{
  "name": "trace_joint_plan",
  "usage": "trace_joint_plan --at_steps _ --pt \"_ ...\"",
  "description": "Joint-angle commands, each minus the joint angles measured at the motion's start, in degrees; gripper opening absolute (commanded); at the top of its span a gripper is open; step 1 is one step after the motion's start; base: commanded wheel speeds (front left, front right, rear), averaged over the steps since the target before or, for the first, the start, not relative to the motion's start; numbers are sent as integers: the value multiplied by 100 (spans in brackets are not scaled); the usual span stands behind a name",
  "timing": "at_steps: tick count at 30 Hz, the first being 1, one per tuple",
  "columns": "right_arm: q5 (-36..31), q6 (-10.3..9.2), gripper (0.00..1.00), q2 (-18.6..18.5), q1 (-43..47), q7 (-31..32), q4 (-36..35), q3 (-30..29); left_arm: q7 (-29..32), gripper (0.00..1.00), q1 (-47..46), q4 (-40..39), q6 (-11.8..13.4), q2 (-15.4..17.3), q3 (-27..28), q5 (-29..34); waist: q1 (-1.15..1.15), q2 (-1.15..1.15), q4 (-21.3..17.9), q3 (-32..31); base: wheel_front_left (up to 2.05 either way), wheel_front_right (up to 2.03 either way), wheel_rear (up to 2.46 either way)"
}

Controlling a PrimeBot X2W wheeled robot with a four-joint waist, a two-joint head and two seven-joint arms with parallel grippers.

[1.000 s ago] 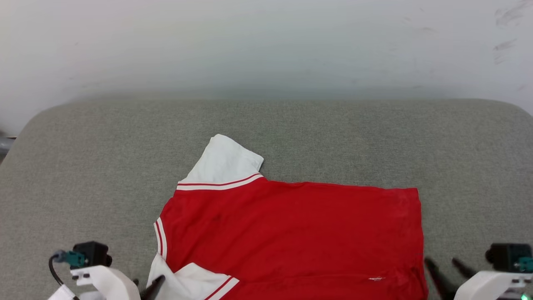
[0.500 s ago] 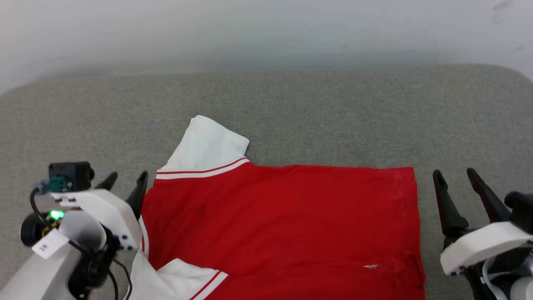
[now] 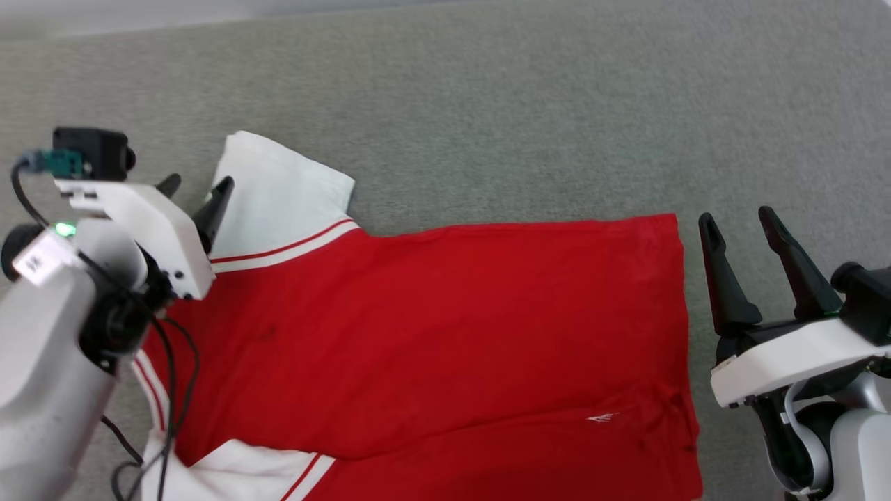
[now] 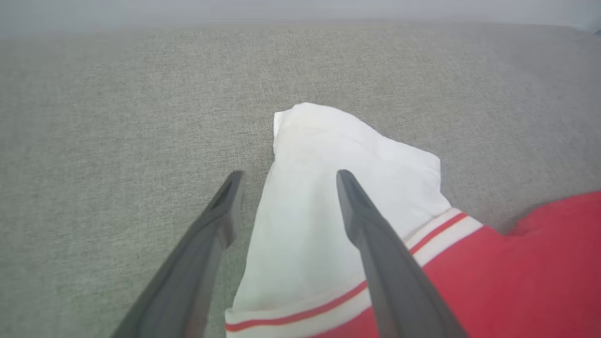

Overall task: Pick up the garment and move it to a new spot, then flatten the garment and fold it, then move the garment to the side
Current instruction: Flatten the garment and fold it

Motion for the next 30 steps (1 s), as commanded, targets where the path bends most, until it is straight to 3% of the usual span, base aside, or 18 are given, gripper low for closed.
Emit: trace_joint_plan --at_steps 1,10,18,19,20,21,30 --pt "54 -5 100 33 -84 -37 35 21 84 100 -142 62 -48 53 -3 -39 -2 0 -181 181 0 0 0" --pt "382 -5 100 49 -224 -300 347 180 1374 100 -1128 824 -423 285 -169 -235 -2 0 -587 561 0 0 0" --pt "588 -5 100 48 -270 -483 654 201 2922 100 -1314 1536 -294 242 -523 -500 -2 0 -846 711 0 0 0" --pt "621 -5 100 48 -276 -486 688 191 3154 43 -1283 1574 -295 221 -592 -544 -2 0 -859 715 0 0 0" --pt "626 -5 100 48 -287 -491 721 182 3299 9 -1252 1584 -267 188 -621 -606 -2 0 -871 716 0 0 0" --pt "641 -5 100 48 -304 -483 752 179 3408 0 -1235 1581 -242 160 -632 -640 -2 0 -882 716 0 0 0" --pt "1065 -5 100 -69 -613 401 1188 81 3108 0 -1515 1425 -161 137 -589 -484 -2 0 -745 605 0 0 0"
